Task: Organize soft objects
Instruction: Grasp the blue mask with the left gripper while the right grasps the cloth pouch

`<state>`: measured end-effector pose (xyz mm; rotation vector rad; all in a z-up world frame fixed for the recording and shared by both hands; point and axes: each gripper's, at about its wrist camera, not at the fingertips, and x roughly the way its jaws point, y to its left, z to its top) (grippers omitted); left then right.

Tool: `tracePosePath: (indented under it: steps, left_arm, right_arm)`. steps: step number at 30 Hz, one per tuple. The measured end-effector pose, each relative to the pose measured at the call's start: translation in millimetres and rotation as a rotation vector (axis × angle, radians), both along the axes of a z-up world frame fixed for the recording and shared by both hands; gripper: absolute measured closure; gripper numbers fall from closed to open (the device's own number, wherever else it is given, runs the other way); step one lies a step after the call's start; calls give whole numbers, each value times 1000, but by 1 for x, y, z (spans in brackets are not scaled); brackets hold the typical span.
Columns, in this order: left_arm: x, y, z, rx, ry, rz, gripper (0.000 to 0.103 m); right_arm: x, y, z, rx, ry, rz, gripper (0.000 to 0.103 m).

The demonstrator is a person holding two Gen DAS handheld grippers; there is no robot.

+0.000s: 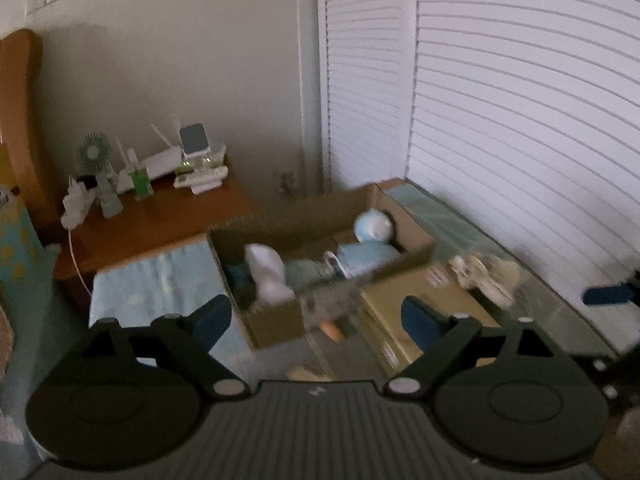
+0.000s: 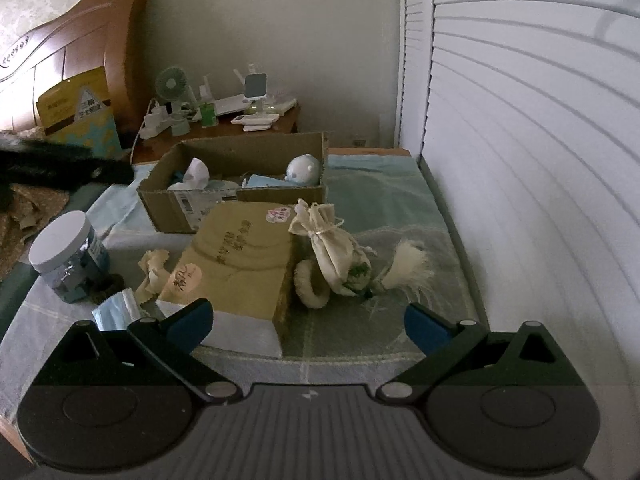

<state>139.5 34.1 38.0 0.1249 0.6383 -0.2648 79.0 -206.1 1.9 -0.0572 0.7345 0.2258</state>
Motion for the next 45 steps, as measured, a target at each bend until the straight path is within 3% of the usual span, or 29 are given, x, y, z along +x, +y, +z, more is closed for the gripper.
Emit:
tracePosePath:
  steps: [5, 12, 18, 26, 36, 41, 45]
  left_arm:
    - [-38, -5, -19, -8, 9, -7, 10]
    - [-64, -3, -57, -31, 94, 16, 10]
    - [-67, -1, -82, -33, 160, 34, 10]
    - [-59, -7, -93, 5, 151, 3, 10]
    - [-51, -9, -113, -3, 182, 9, 10]
    - [-48, -11, -116, 1, 179, 15, 1]
    - [-45, -11, -116, -2, 183, 26, 1]
  right_arm:
    - [-2, -6, -16, -35, 29, -20, 0]
    - [1, -16, -43, -92, 96, -60, 0]
    - [0, -18, -57, -109, 135, -59, 0]
    - [0, -17, -60, -120, 145, -50, 0]
    - [8, -23, -46, -121, 64, -91, 0]
    - [19, -23, -37, -114, 19, -98, 0]
    - [31, -21, -31, -116, -15, -98, 0]
